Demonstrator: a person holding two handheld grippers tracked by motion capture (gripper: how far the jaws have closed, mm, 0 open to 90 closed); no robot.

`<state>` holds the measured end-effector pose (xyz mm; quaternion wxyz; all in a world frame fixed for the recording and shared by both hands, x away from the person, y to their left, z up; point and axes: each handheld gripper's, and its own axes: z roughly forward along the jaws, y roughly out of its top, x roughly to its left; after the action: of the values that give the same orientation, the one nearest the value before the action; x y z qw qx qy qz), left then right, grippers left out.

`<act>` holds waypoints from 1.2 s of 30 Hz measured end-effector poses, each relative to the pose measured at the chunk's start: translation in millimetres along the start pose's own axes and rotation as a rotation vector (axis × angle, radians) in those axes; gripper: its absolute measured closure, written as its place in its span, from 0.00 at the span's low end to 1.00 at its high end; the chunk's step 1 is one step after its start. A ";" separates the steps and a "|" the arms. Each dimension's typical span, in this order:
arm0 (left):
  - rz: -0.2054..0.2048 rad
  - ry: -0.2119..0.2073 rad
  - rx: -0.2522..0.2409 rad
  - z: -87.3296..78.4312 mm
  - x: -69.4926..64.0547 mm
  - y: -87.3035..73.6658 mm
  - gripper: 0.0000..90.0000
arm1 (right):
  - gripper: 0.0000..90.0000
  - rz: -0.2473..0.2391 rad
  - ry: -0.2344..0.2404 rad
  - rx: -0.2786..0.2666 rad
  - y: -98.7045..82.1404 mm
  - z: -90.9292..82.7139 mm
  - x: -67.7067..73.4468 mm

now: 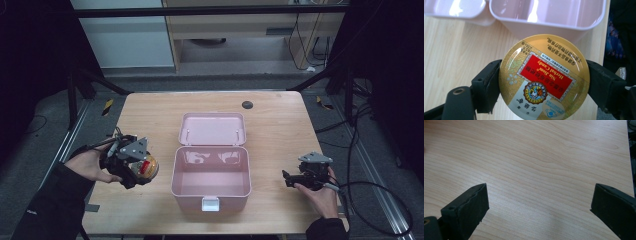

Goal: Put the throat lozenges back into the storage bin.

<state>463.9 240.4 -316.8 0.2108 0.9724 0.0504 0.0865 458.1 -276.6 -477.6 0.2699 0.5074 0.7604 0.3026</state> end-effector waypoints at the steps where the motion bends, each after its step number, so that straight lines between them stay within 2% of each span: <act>1: -0.002 0.001 -0.005 -1.1 0.0 2.6 0.22 | 0.02 0.000 0.000 0.001 0.0 0.0 0.0; 8: 0.027 -0.002 -0.021 -6.4 1.8 23.2 0.22 | 0.02 -0.005 0.002 -0.001 -0.1 0.8 0.2; 19: 0.069 -0.022 -0.031 -0.8 -0.3 59.1 0.22 | 0.02 -0.002 0.003 -0.004 0.1 0.0 -0.2; 25: 0.076 -0.039 -0.041 6.3 -0.8 71.5 0.22 | 0.02 -0.003 0.002 -0.005 0.1 -0.5 -0.6; 36: 0.102 -0.072 -0.008 30.7 1.4 92.0 0.22 | 0.02 -0.004 0.007 -0.003 0.0 -0.4 -0.2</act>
<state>476.8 144.9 -305.6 0.2119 0.9753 -0.0071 0.0622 457.8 -276.9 -477.2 0.2684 0.5044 0.7620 0.3049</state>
